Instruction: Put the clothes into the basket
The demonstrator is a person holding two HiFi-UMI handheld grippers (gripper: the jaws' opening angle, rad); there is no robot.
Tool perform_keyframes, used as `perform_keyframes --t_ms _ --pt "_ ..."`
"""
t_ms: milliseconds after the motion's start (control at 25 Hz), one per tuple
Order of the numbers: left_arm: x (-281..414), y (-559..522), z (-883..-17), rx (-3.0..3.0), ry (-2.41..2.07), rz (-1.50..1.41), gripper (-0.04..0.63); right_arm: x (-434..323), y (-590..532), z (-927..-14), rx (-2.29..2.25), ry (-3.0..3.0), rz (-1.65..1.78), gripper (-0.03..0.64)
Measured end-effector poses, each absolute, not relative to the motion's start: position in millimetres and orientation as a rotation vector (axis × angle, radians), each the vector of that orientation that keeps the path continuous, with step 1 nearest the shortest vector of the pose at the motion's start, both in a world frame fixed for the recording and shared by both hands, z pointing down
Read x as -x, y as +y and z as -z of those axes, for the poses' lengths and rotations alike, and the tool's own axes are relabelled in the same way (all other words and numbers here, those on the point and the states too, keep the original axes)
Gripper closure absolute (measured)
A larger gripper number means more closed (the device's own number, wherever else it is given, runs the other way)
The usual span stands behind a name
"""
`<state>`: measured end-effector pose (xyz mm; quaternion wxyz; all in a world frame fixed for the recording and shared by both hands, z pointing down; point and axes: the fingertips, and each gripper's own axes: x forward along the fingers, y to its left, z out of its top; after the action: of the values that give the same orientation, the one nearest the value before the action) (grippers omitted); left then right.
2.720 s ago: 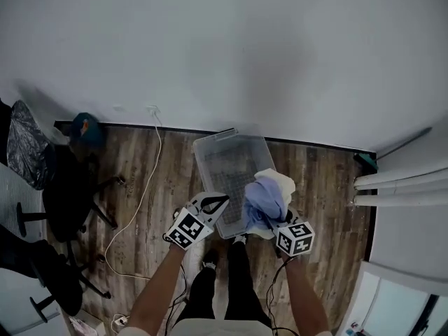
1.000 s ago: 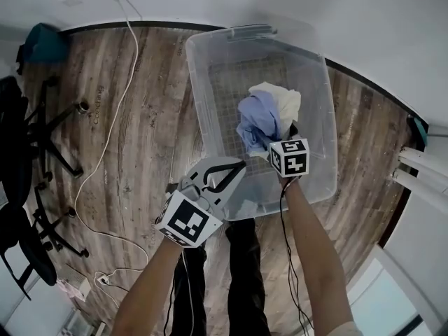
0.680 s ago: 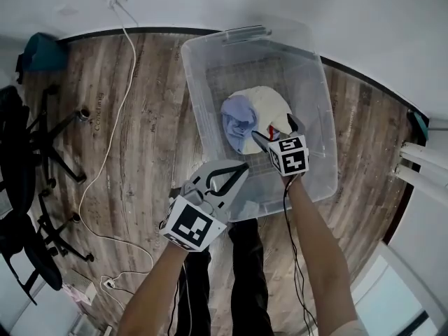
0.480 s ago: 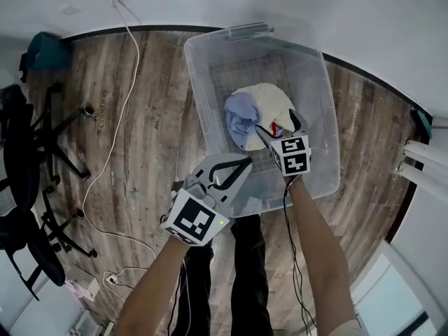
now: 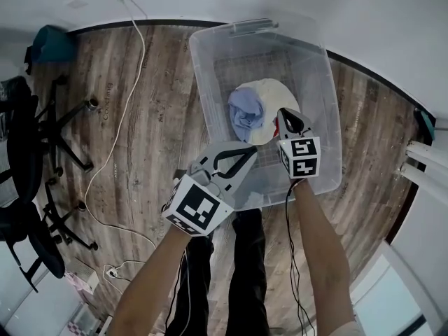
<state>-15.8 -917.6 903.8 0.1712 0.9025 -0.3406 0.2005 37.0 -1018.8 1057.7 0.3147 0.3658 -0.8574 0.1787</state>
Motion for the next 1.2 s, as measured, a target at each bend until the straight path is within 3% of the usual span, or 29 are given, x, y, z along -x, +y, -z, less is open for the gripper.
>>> perform_keyframes --t_ms 280,720,1000,1200 --pt "5.0 -927.5 -861.7 -2.606 -0.951 -0.579 0.581 -55.2 -989.3 -953.3 -1.051 -2.419 -0.482 0.600" --pt "-28.3 -899.2 -695.9 -2.723 -0.872 -0.634 0.581 -67.4 -920.1 -723.3 -1.227 -2.556 -0.586 0.598" --pt "5.1 -838.6 -569.6 -2.740 -0.927 -0.600 0.581 -37.7 -846.4 -575.9 -1.205 -2.638 -0.552 0.598" --pt "14.3 -808.2 -519.7 -2.753 -0.958 -0.524 0.581 -38.1 -810.3 -523.5 -1.203 -2.636 -0.489 0.598"
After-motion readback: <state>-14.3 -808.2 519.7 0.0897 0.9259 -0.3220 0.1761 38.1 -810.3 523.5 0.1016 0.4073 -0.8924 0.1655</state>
